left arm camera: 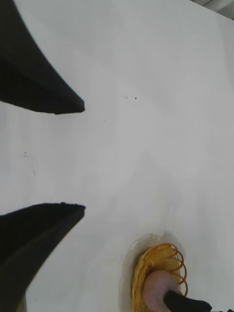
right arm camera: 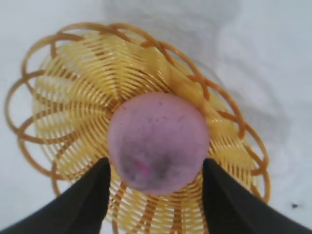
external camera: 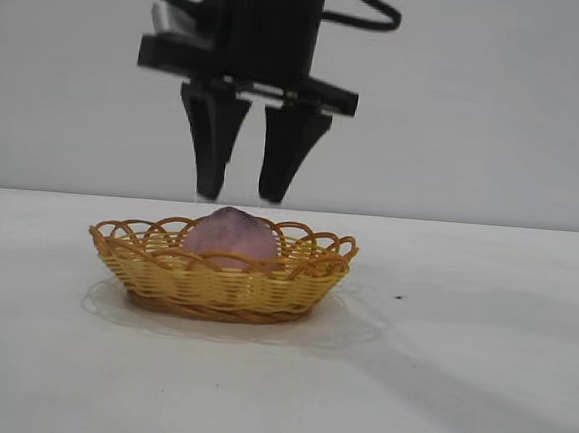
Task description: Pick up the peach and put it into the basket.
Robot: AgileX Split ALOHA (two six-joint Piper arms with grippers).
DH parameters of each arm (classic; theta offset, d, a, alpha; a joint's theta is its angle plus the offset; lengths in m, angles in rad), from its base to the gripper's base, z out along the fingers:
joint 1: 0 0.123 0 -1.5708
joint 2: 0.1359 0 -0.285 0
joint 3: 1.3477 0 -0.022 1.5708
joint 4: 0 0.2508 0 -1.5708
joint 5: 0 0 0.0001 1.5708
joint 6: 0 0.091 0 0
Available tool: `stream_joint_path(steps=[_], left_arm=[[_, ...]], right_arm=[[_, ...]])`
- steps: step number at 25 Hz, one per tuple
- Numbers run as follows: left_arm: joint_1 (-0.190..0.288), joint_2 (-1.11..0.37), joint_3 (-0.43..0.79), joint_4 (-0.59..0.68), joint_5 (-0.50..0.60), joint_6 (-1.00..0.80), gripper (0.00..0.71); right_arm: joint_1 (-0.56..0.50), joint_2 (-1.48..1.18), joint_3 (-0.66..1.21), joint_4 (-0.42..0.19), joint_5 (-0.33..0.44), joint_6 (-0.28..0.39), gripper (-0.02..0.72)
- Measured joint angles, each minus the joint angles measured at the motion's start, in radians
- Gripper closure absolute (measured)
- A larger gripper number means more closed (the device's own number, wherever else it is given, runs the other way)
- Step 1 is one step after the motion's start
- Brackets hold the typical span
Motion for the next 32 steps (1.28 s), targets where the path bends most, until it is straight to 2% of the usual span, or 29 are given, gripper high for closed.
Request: stream_joint_path(steps=[1, 5, 11, 16, 21, 32], left_arm=[[0.0, 0.0, 0.0, 0.0, 0.0, 0.0, 0.351], [0.0, 0.0, 0.0, 0.0, 0.0, 0.0, 0.351], [0.0, 0.0, 0.0, 0.0, 0.0, 0.0, 0.351], [0.0, 0.0, 0.0, 0.0, 0.0, 0.0, 0.351], [0.0, 0.0, 0.0, 0.0, 0.0, 0.0, 0.351], [0.0, 0.0, 0.0, 0.002, 0.0, 0.0, 0.351]], right_arm=[[-0.002, -0.019, 0.0, -0.006, 0.0, 0.0, 0.305], [-0.066, -0.069, 0.0, -0.03, 0.0, 0.015, 0.321], [-0.322, -0.073, 0.0, -0.055, 0.0, 0.043, 0.321], [-0.469, -0.073, 0.0, -0.066, 0.0, 0.049, 0.321], [-0.532, -0.073, 0.0, -0.066, 0.0, 0.049, 0.321], [-0.586, -0.073, 0.0, -0.058, 0.0, 0.031, 0.321]])
